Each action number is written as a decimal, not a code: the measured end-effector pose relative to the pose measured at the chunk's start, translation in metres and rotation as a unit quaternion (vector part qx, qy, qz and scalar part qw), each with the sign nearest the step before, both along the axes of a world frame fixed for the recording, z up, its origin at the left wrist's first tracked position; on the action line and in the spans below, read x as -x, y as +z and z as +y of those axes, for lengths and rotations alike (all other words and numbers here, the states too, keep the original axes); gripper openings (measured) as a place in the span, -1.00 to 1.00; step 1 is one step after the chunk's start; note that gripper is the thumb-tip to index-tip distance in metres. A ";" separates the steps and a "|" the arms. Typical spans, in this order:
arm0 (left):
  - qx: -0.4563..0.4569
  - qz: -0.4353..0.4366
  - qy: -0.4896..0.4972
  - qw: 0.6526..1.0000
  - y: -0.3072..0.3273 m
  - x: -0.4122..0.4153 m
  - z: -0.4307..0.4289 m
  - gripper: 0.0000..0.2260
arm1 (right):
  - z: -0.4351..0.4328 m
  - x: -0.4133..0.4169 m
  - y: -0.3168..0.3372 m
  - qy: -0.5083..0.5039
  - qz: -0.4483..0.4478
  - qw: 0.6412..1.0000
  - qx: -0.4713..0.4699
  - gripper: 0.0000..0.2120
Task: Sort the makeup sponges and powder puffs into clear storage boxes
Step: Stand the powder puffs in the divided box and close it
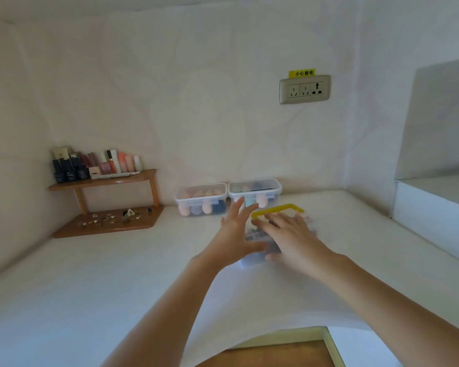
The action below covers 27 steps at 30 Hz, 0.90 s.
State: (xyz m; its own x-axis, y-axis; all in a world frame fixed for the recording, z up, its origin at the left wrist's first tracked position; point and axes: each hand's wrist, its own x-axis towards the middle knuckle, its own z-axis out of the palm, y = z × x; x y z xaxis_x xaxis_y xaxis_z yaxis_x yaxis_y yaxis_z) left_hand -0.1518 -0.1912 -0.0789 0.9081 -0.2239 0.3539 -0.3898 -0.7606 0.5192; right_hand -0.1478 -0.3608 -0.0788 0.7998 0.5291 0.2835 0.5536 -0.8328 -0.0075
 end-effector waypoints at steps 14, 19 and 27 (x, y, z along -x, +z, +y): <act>0.129 0.056 0.282 0.949 -0.037 -0.058 0.083 -0.37 | -0.074 -0.081 -0.017 -0.273 -0.007 0.955 -0.115 -0.46; 0.116 0.071 0.328 0.935 -0.041 -0.081 0.108 -0.32 | -0.078 -0.112 -0.022 -0.313 -0.014 0.941 -0.126 -0.44; 0.184 0.058 0.311 0.931 -0.042 -0.125 0.124 -0.33 | -0.080 -0.167 -0.030 -0.294 -0.046 0.938 -0.177 -0.35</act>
State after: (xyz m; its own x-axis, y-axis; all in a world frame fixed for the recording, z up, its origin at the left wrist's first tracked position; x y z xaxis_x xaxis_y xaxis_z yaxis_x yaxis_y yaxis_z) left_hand -0.0265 -0.0670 -0.1209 0.8586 0.4743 0.1948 0.1402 -0.5826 0.8005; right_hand 0.0192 -0.4404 -0.1084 0.8871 -0.1357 0.4411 0.0121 -0.9486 -0.3162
